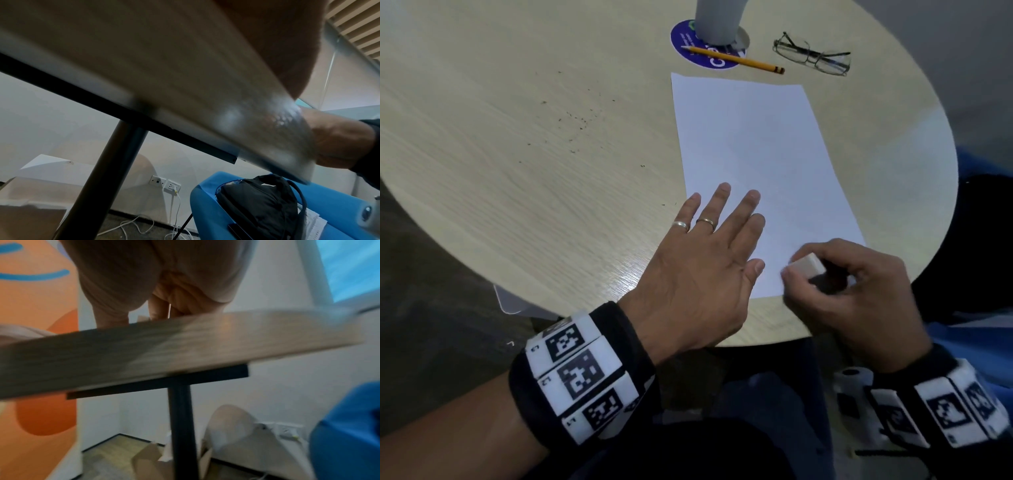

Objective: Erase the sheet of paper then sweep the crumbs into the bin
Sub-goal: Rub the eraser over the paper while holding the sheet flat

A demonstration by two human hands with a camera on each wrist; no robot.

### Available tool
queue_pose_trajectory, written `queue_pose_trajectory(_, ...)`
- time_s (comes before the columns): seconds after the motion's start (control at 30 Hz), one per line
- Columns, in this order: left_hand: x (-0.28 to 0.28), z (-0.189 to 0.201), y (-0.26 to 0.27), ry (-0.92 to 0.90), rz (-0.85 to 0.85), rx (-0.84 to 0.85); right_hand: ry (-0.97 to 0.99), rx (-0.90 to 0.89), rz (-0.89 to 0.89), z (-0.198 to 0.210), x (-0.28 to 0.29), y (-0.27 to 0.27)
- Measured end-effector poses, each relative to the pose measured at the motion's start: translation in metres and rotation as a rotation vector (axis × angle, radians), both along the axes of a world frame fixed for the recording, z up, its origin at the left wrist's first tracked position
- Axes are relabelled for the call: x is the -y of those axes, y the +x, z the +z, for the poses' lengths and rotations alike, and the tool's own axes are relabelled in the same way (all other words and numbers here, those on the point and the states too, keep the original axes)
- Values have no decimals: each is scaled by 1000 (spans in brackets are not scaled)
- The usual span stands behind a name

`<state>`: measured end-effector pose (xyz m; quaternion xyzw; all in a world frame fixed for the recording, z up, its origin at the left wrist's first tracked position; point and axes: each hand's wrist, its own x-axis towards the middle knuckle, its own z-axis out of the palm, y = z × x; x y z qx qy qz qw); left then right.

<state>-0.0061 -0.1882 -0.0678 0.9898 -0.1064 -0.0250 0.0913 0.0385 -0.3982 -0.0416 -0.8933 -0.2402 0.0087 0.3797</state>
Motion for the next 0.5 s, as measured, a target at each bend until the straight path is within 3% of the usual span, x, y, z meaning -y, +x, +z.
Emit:
queue_pose_trajectory(0.13, 1, 1, 0, -6, 2, 4, -19, -20, -108, 9, 28, 10)
queue_pose_trajectory(0.3, 0, 1, 0, -6, -7, 19, -23, 119, 20, 1, -16, 2)
queue_pose_trajectory(0.5, 1, 1, -1, -5, -5, 20, -59, -3, -99, 7, 27, 17)
